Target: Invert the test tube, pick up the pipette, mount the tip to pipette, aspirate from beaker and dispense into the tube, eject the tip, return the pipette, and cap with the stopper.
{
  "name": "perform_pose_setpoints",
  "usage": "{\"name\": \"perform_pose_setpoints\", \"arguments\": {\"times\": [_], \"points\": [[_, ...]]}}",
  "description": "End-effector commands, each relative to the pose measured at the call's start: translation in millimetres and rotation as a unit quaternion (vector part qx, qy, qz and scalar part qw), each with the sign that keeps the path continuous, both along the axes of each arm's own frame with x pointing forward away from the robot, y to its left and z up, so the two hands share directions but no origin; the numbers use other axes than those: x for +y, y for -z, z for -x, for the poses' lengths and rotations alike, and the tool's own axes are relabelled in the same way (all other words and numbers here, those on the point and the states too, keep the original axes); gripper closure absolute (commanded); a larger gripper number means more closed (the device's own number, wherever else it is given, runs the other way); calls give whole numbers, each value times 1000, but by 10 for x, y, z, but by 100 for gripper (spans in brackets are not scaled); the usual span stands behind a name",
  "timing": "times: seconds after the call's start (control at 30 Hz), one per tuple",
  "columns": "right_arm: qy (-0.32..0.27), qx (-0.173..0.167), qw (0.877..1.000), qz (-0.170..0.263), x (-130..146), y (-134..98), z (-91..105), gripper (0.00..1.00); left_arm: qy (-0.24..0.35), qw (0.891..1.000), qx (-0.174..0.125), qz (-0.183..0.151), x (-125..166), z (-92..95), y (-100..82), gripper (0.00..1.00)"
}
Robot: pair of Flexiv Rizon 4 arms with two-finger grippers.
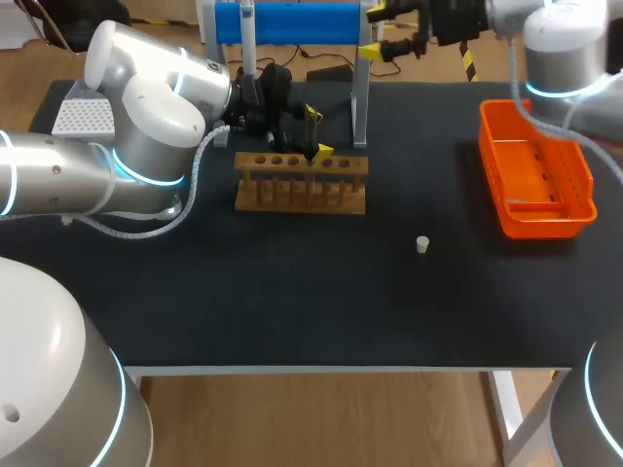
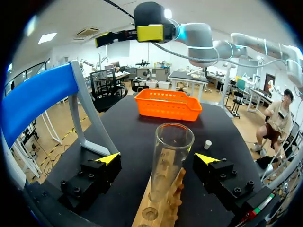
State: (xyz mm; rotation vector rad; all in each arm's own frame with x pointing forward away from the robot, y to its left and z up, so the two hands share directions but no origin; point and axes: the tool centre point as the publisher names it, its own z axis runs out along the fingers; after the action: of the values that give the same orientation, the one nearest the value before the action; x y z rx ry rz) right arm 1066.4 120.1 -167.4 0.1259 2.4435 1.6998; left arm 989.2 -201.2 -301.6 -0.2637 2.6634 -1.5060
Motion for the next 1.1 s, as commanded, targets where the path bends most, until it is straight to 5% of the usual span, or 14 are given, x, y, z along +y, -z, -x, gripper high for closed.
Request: {"name": "perform_pose_setpoints", "arguments": {"times": [0.03,0.33,0.67,1.1], "points": [[12,-4,1000,5,-482,-95,450,0,-1,1000,-1,0,-2,7,-1,0],[3,1,999,39,-972,38,1065,0,-1,1000,-1,0,-2,7,-1,0],[-40,6,996,77,-1047,489,1639,0,-1,1000,-1,0,-2,7,-1,0],[-52,32,991,122,-920,1247,1840,0,-1,1000,-1,0,-2,7,-1,0]]}}
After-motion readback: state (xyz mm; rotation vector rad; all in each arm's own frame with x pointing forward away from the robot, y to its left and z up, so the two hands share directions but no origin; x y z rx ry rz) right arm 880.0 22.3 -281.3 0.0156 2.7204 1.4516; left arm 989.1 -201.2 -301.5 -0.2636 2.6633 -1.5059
